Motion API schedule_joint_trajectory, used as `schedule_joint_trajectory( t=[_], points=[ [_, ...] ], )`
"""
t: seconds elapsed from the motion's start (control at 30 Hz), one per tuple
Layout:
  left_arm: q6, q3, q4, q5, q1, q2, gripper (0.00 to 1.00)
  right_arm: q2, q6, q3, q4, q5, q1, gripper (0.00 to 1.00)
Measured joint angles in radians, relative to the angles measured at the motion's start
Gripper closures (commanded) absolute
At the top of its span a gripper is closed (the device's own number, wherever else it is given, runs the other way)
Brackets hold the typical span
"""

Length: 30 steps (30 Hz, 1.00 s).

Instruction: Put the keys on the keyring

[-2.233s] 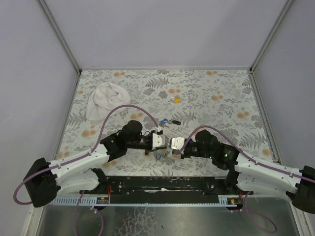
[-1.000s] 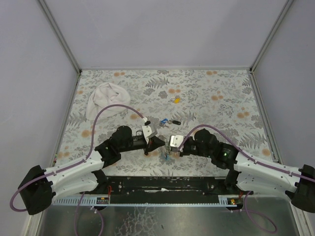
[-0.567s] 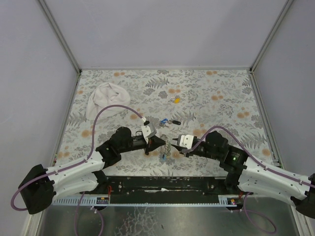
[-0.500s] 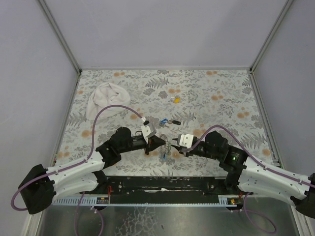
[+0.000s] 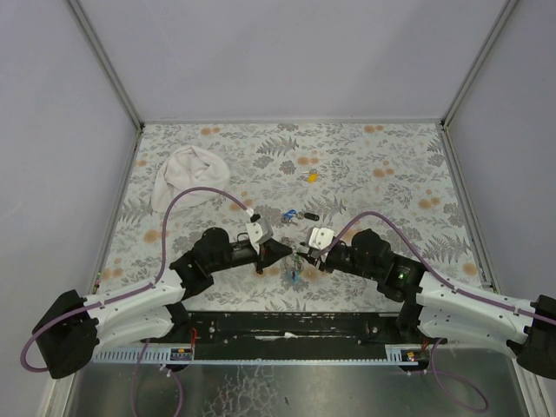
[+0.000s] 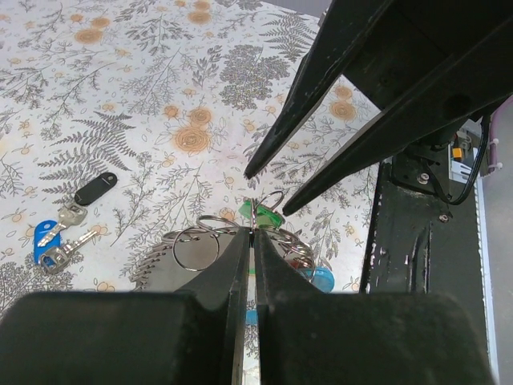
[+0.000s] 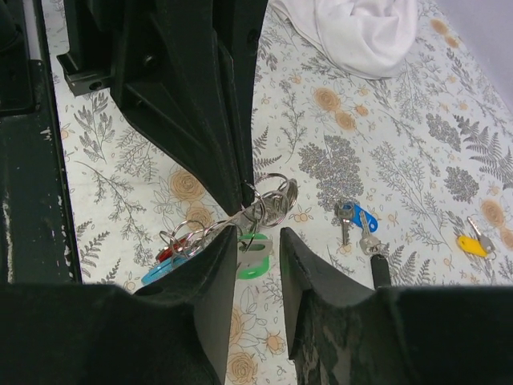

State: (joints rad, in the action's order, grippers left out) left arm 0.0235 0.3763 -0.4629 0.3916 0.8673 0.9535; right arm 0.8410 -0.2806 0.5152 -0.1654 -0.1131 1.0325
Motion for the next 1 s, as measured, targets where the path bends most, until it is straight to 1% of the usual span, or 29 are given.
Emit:
schedule_joint_trajectory(
  t=[0.13,0.3,0.47,0.6,0.73,0.9,1.0],
  points=[
    [0.003,-0.008,-0.016,0.000,0.000,-0.001,1.00,0.010,0.005,-0.008,-0.014,0.000,0.000,0.69],
    [0.007,-0.017,-0.042,0.000,0.000,-0.001,1.00,0.025,0.010,-0.009,-0.030,0.000,0.000,0.77],
    [0.021,-0.041,-0.094,-0.005,0.000,-0.001,1.00,0.032,0.013,-0.010,-0.031,-0.001,0.000,0.92],
    [0.039,-0.069,-0.144,-0.026,0.000,-0.008,1.00,0.032,0.015,-0.010,-0.036,-0.002,0.000,1.00],
    [0.092,-0.121,-0.245,-0.045,0.000,-0.008,1.00,0.038,0.014,-0.010,-0.047,-0.013,0.002,1.00],
    [0.197,-0.205,-0.463,-0.092,0.000,0.048,1.00,0.071,-0.012,-0.002,-0.056,-0.034,0.002,1.00],
    [0.238,-0.216,-0.523,-0.115,0.000,0.077,1.00,0.090,-0.039,0.018,-0.040,-0.034,0.002,1.00]
  ],
)
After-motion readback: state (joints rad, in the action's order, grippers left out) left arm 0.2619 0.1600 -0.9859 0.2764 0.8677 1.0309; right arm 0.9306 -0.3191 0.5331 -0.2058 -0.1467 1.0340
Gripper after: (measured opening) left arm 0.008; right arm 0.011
